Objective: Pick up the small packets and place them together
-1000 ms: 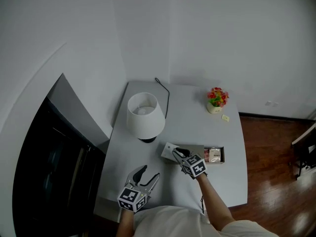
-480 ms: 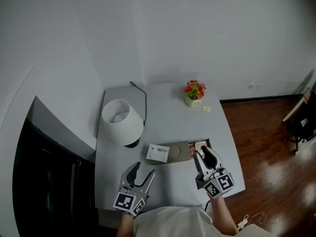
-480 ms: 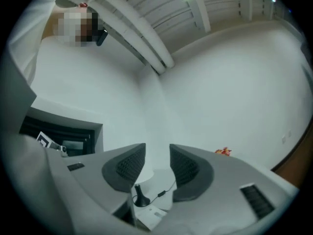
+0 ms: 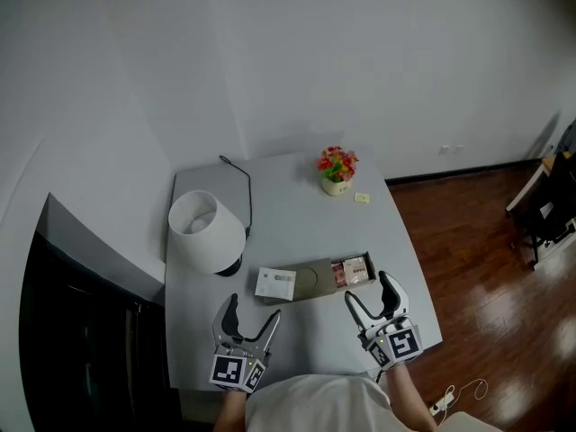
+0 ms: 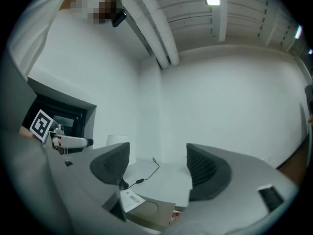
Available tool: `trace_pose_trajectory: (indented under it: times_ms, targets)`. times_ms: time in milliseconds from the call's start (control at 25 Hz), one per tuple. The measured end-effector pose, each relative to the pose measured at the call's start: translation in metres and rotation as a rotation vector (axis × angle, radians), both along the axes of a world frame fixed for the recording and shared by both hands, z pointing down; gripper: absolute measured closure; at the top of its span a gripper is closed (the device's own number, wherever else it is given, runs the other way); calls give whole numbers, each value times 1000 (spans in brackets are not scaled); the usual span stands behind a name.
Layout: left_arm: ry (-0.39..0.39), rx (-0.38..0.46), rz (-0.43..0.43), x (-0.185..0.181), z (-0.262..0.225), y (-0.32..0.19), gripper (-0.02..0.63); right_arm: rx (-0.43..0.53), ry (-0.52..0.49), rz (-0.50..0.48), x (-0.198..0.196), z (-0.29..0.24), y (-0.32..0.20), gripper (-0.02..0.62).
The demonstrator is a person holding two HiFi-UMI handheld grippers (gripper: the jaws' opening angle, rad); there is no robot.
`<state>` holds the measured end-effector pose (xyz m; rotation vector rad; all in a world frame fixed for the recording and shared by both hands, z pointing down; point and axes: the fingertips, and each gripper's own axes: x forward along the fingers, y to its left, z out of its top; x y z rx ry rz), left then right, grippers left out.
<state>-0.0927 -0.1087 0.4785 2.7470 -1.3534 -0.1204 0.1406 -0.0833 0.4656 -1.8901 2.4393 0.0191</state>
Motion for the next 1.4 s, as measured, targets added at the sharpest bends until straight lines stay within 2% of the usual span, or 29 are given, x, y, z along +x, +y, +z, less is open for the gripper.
trace_pose_trajectory:
  times_ms: [120,240,280,360,480,640,800,840,880,1040,1200,1320,1400]
  targets:
    - [-24,-28,-16,0,7,-4,209,-15,31,-16,1,9,-1,221]
    - [-43,-43,-35,-1,13,-8,210,-64,121,-141,-6,24,-5,223]
    - [-34,-48,-38,-1,13,-10,210,-92,151,-185,-4,30,-8,255]
    - [-21,-56,-31,1,14,-12,212,-166,193,-225,9,46,-19,259]
    - [-34,-83,-6,7,22,-12,216,-354,291,-258,44,96,-43,259]
    - [-59,-134,18,18,37,-8,216,-647,448,-364,71,173,-76,259]
    - [-83,-177,32,28,51,-1,222,-822,604,-506,69,237,-102,264]
    - [-85,-187,32,30,54,2,222,-861,663,-541,68,252,-107,280]
    - [-88,-196,32,31,57,4,222,-900,720,-572,68,266,-111,333]
    - [-94,-220,12,30,63,10,222,-1087,861,-697,70,320,-107,341]
    - [-95,-247,-24,22,70,16,222,-1143,990,-683,78,349,-114,345]
    - [-93,-256,-51,12,74,20,222,-1158,1017,-677,74,355,-118,350]
    - [-89,-262,-64,6,76,21,222,-1161,1017,-638,78,352,-121,395]
